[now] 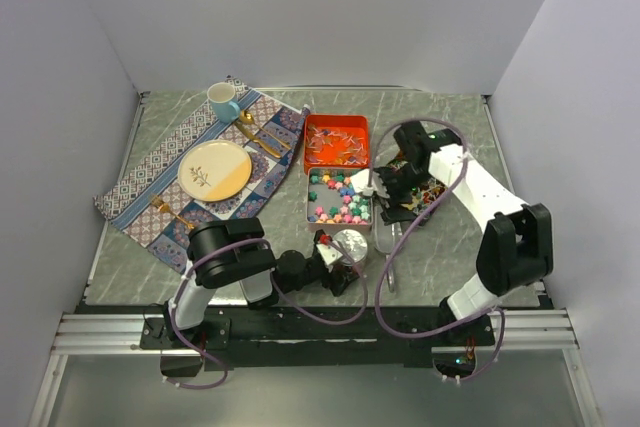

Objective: Pack the candies
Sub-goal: Screw the bottle lid onto the packing bottle.

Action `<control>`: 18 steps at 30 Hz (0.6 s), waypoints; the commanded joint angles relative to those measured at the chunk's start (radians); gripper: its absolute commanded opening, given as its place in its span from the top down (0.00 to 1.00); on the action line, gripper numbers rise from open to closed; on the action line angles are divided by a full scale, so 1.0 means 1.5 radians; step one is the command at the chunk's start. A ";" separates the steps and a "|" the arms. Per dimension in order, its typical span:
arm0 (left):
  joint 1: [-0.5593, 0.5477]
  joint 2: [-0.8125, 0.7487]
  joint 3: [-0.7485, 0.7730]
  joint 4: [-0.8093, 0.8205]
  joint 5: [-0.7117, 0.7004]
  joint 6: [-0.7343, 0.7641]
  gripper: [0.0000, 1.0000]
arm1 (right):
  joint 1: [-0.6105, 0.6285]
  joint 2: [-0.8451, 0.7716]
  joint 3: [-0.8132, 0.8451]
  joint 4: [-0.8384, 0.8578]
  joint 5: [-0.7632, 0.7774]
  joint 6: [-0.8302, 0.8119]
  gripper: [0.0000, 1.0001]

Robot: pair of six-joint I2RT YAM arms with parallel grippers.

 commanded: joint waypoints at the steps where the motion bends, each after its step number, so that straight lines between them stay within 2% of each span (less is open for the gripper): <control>1: -0.006 0.026 -0.014 0.004 0.037 -0.028 0.99 | 0.065 0.039 0.048 -0.057 -0.089 0.010 0.07; 5: -0.005 0.024 -0.012 -0.008 0.026 -0.021 0.99 | 0.137 0.071 0.094 -0.124 -0.071 0.016 0.05; 6: -0.005 0.027 -0.011 -0.008 0.024 -0.021 0.99 | 0.144 0.087 0.102 -0.141 -0.066 0.014 0.00; 8: -0.005 0.029 -0.010 -0.009 0.025 -0.019 0.99 | 0.151 0.103 0.115 -0.178 -0.063 0.002 0.00; 18: -0.005 0.037 -0.001 -0.018 0.018 -0.022 0.99 | 0.192 0.088 0.065 -0.182 -0.007 0.003 0.00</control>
